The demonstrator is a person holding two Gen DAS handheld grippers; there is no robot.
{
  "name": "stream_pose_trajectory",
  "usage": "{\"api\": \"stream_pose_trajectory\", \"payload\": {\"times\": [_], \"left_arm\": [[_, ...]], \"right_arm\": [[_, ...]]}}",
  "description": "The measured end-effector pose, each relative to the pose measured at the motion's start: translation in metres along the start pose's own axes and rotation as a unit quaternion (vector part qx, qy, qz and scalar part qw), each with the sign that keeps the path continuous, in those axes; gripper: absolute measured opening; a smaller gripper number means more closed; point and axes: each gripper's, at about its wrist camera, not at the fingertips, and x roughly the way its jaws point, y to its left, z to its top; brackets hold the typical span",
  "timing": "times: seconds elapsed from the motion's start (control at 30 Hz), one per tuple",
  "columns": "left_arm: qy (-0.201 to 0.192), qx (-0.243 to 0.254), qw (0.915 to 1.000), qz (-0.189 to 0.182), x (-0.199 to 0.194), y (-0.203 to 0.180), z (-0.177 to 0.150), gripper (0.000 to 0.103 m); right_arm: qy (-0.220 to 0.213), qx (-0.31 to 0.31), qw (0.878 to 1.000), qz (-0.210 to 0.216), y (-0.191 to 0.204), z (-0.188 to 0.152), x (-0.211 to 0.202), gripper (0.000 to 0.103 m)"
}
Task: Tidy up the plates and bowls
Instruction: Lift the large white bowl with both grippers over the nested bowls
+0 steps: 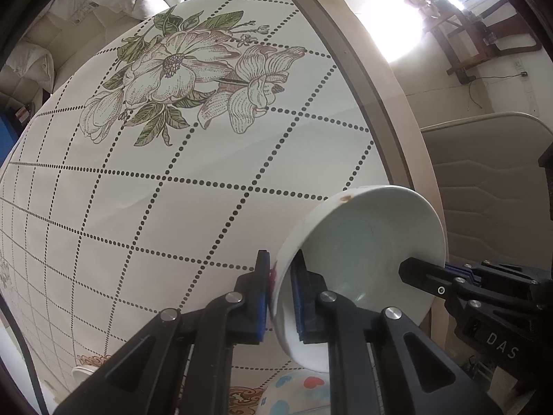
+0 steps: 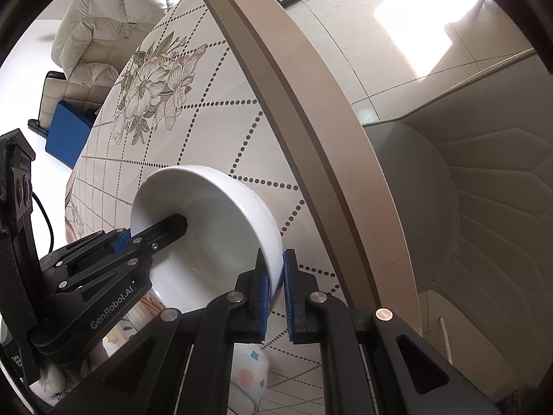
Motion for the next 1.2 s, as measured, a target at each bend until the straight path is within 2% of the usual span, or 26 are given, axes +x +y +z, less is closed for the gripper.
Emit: {"api": "stream_pose_trajectory", "payload": {"times": [0.4, 0.6, 0.93, 1.2], "left_arm": [[-0.019, -0.006, 0.9998, -0.004, -0.028, 0.016, -0.007, 0.010], [-0.035, -0.003, 0.9994, -0.009, -0.052, 0.018, -0.021, 0.010], [-0.049, 0.006, 0.9987, -0.014, -0.083, 0.021, -0.056, 0.010], [-0.050, 0.019, 0.9985, -0.015, -0.095, 0.015, -0.094, 0.010]], "right_arm": [[-0.012, -0.015, 1.000, 0.005, 0.018, -0.008, -0.026, 0.009], [-0.023, -0.021, 0.999, 0.011, 0.030, -0.022, -0.048, 0.009], [-0.037, -0.032, 0.999, 0.017, 0.047, -0.067, -0.080, 0.009], [-0.038, -0.033, 0.999, 0.015, 0.053, -0.116, -0.084, 0.009]]}}
